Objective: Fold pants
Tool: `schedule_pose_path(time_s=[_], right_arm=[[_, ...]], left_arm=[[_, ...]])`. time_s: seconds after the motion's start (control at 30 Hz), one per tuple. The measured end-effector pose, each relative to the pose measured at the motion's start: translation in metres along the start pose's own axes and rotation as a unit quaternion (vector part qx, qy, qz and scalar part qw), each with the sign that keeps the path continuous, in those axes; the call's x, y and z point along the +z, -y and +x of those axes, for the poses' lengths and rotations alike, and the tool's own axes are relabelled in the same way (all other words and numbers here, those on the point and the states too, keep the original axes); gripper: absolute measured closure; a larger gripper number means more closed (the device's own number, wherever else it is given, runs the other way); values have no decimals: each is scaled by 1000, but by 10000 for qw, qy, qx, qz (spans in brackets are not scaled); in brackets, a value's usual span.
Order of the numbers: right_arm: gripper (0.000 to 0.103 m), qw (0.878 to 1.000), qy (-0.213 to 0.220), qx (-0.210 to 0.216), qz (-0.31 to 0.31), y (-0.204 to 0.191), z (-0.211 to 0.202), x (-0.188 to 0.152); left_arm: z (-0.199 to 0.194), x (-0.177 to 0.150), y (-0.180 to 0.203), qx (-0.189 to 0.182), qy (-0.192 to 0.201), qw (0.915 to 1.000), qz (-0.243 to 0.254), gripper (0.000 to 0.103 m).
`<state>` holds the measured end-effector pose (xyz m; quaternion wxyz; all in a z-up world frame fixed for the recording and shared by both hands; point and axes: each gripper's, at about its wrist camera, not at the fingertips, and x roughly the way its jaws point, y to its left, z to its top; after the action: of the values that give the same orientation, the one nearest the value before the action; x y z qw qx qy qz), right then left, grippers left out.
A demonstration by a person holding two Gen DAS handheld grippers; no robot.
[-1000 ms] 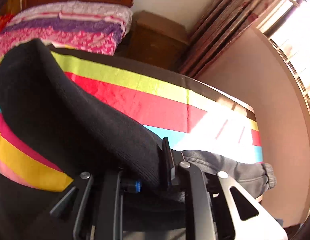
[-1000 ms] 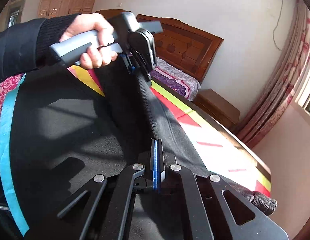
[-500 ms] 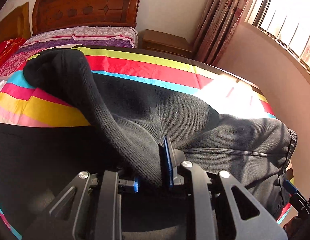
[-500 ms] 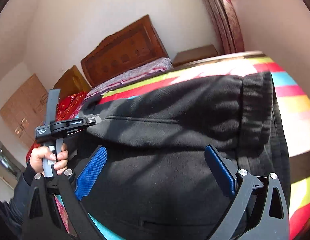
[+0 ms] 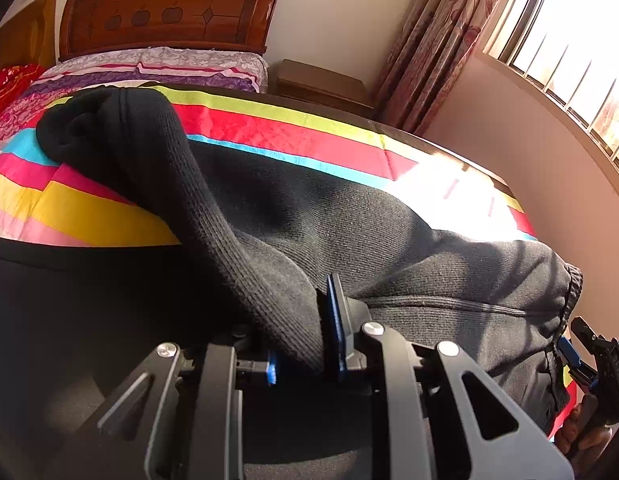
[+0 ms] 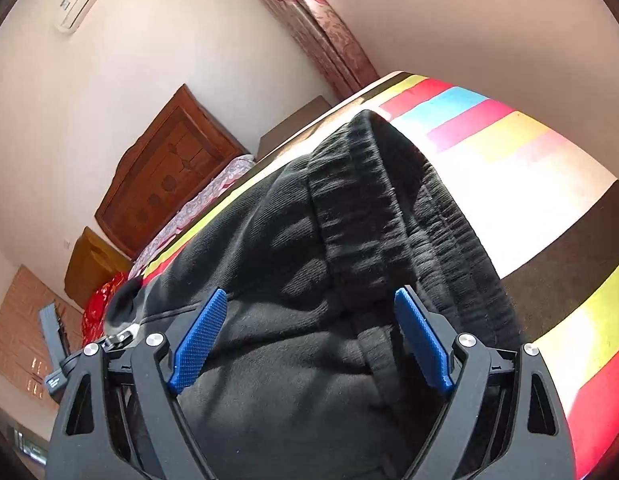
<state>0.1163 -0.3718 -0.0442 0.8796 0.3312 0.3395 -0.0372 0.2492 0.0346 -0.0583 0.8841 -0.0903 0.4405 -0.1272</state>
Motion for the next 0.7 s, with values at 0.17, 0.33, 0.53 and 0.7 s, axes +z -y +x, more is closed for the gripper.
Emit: schedule_pose_path(time_s=[0.17,0.33,0.53,0.7], right_arm=[[46,9986,-188,-473,-165,14,24,13],[79,9988,19,-357,-331,11,5,14],[85,9987,380,87,-343,-6,-34,23],[87,9956,707,391,-471,-17,-82,41]], left_arm=[[2,3,4,74,-20,10000,62,83],[-5,7,11,164,148,9995,204,85],[-48,14,17,199,623,9974,288,86],[-115,-2,28,61,927,9936,635,86]])
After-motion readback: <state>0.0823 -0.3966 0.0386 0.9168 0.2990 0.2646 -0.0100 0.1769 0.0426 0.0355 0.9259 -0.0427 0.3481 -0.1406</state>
